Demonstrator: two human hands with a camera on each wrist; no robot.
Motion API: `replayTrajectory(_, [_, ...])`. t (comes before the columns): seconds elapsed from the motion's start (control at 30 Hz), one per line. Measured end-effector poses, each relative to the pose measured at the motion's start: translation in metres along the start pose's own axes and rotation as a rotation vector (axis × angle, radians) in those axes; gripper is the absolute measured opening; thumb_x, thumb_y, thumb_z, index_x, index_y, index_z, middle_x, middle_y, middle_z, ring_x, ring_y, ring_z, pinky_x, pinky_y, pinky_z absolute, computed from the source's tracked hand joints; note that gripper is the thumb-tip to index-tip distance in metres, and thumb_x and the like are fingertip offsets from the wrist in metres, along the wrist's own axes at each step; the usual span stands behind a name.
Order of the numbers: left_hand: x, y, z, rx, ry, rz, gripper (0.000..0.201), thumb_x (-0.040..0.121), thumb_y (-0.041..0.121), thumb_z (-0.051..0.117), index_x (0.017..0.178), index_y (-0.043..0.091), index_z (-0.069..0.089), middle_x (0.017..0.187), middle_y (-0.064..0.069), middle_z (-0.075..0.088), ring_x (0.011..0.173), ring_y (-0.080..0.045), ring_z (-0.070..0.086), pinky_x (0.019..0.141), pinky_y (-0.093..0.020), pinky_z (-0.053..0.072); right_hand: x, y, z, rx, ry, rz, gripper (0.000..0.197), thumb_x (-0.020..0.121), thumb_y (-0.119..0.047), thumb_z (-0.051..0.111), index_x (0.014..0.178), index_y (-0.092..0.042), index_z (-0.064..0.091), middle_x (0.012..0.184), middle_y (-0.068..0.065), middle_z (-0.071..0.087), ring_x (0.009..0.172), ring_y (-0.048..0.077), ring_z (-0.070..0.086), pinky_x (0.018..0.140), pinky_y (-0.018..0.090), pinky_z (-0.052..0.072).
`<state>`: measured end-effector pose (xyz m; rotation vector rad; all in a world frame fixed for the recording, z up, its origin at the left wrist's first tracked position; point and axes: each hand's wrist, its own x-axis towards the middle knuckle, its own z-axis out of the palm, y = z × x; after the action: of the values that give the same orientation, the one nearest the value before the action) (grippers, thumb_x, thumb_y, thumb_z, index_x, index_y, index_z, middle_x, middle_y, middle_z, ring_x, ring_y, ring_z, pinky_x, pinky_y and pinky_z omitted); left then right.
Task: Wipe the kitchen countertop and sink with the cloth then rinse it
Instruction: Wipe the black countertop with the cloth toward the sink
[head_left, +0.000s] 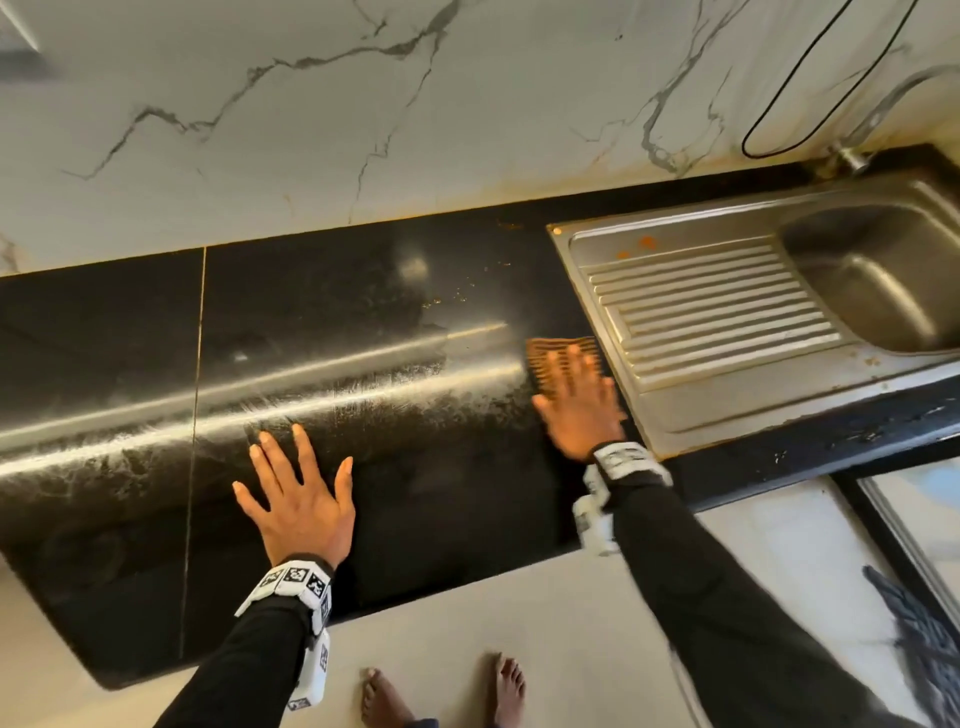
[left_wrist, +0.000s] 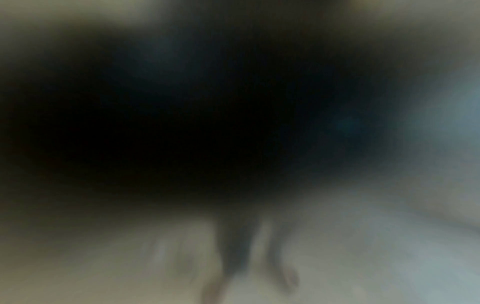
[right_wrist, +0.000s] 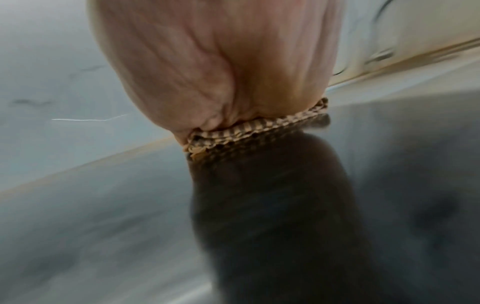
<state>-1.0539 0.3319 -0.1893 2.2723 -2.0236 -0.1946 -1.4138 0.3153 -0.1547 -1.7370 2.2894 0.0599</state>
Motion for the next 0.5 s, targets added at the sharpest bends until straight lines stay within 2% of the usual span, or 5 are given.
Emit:
replayTrajectory(0.13, [0.018, 0.015, -0.007, 0.041, -0.157, -0.056, 0.080, 0.103, 0.064, 0.023, 0.164, 0.015, 0.006, 0.167, -0.028, 0.003, 0.155, -0.046, 0.005, 0.115, -0.075, 0.016, 0.003, -0.002, 0.004, 0.064, 0.047, 0.230, 0.079, 0.103, -0.056, 0.030, 0.163, -0.017, -0.004, 0.169, 0.019, -0.011, 0.156, 0.039, -0.007, 0.123, 0.062, 0.005])
replayTrajectory(0.23, [0.044, 0.033, -0.016, 0.104, -0.349, -0.043, 0.088, 0.095, 0.076, 0.018, 0.161, 0.028, -0.014, 0.168, -0.024, -0.013, 0.154, -0.048, -0.009, 0.115, -0.076, 0.012, -0.020, -0.106, 0.031, 0.012, 0.029, -0.052, 0.084, 0.098, -0.058, 0.033, 0.163, -0.014, 0.004, 0.168, 0.023, -0.004, 0.155, 0.043, -0.003, 0.121, 0.066, 0.008])
replayTrajectory(0.33, [0.100, 0.036, -0.036, 0.152, -0.508, 0.020, 0.093, 0.092, 0.080, 0.031, 0.159, 0.038, -0.018, 0.167, -0.020, -0.021, 0.155, -0.043, -0.012, 0.117, -0.073, 0.013, -0.030, -0.190, 0.045, 0.028, -0.021, -0.347, 0.081, 0.097, -0.054, 0.040, 0.163, -0.018, 0.010, 0.169, 0.018, -0.002, 0.156, 0.039, -0.004, 0.122, 0.063, 0.011])
replayTrajectory(0.43, [0.156, 0.018, -0.063, 0.149, -0.635, 0.115, 0.105, 0.086, 0.081, 0.046, 0.159, 0.041, -0.016, 0.167, -0.015, -0.027, 0.156, -0.037, -0.017, 0.115, -0.077, 0.014, -0.008, -0.166, 0.035, -0.028, -0.040, -0.436, 0.075, 0.097, -0.057, 0.026, 0.163, -0.025, 0.009, 0.171, 0.009, -0.004, 0.157, 0.032, -0.004, 0.123, 0.059, 0.013])
replayTrajectory(0.5, [0.181, 0.004, -0.074, 0.201, -0.687, 0.151, 0.136, 0.067, 0.089, 0.063, 0.157, 0.037, -0.024, 0.165, -0.012, -0.031, 0.156, -0.035, -0.019, 0.116, -0.076, 0.014, 0.014, -0.107, 0.020, -0.034, -0.012, -0.284, 0.076, 0.096, -0.060, 0.016, 0.163, -0.025, 0.006, 0.170, 0.007, -0.007, 0.157, 0.032, -0.004, 0.123, 0.059, 0.012])
